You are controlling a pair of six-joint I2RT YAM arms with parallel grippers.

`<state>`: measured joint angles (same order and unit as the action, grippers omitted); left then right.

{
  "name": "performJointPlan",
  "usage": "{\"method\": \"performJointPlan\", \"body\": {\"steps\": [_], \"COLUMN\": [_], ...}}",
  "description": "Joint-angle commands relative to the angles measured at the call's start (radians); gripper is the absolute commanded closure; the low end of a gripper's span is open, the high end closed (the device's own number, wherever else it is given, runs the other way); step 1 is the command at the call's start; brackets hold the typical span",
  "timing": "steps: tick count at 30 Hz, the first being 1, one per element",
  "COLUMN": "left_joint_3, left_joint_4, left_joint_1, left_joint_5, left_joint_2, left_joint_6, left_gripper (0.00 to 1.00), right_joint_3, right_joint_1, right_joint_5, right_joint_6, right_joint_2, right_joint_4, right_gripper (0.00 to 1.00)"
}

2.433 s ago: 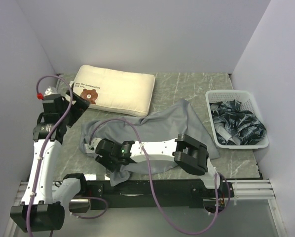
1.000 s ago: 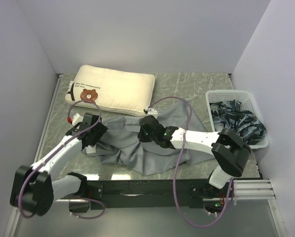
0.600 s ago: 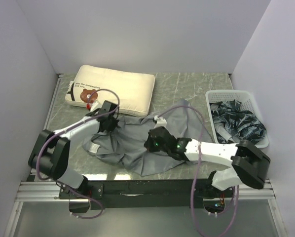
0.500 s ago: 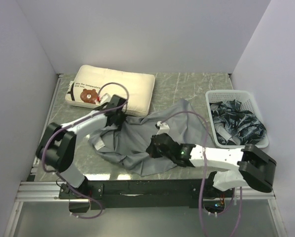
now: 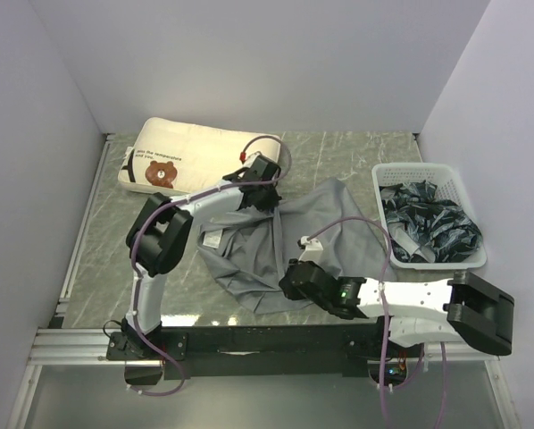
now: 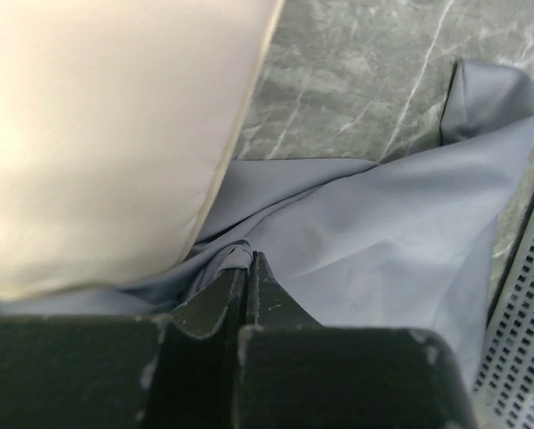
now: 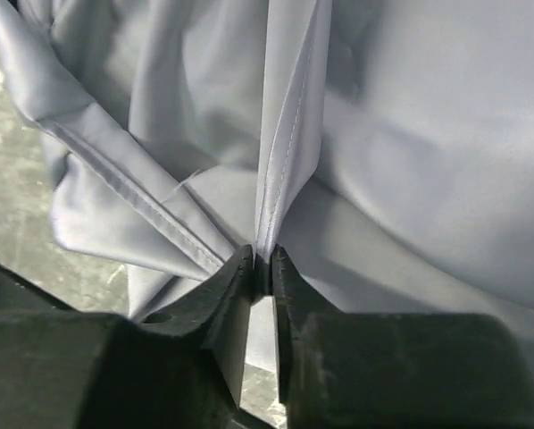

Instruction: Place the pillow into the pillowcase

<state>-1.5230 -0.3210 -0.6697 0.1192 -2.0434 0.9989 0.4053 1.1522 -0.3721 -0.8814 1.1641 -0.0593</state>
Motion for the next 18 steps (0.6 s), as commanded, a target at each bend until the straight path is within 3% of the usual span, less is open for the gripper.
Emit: {"method": "performJointPlan", "body": {"steps": [1, 2, 4, 5, 7, 10, 14, 18], "left_joint_3": [-0.042, -0.034, -0.022, -0.026, -0.034, -0.045, -0.08, -0.156], "left_joint_4": [0.108, 0.117, 0.12, 0.097, 0.083, 0.037, -0.019, -0.101], "left_joint_1": [-0.004, -0.004, -0.004, -0.002, -0.004, -0.002, 0.002, 0.005], "left_joint_5": [-0.044, -0.041, -0.044, -0.044, -0.052, -0.012, 0.091, 0.212], "left_joint_2": [0.026, 0.04, 0.075, 0.084, 0.116, 0.175, 0.256, 0.276], "left_joint_6": [-0.092, -0.115, -0.147, -0.176, -0.209, -0.255, -0.318, -0.37], "left_gripper": [0.93, 0.83, 0.7, 0.54, 0.36, 0.17, 0.03, 0.01], "right_joint_3": [0.0, 0.001, 0.015, 0.035, 0.052, 0.078, 0.096, 0.128], "right_joint_1": [-0.028, -0.032, -0.049, -0.054, -0.06, -0.088, -0.132, -0.161], "right_joint_5": [0.019, 0.021, 0.032, 0.032, 0.027, 0.033, 0.067, 0.076], "right_joint_6": [0.004, 0.005, 0.016, 0.021, 0.035, 0.047, 0.071, 0.094], "right_joint_2": [0.008, 0.003, -0.007, -0.012, -0.026, -0.05, -0.092, -0.107], "right_joint_4": [-0.023, -0.024, 0.005, 0.021, 0.053, 0.093, 0.102, 0.121], "right_gripper": [0.68, 0.64, 0.52, 0.49, 0.4, 0.34, 0.3, 0.29]}}
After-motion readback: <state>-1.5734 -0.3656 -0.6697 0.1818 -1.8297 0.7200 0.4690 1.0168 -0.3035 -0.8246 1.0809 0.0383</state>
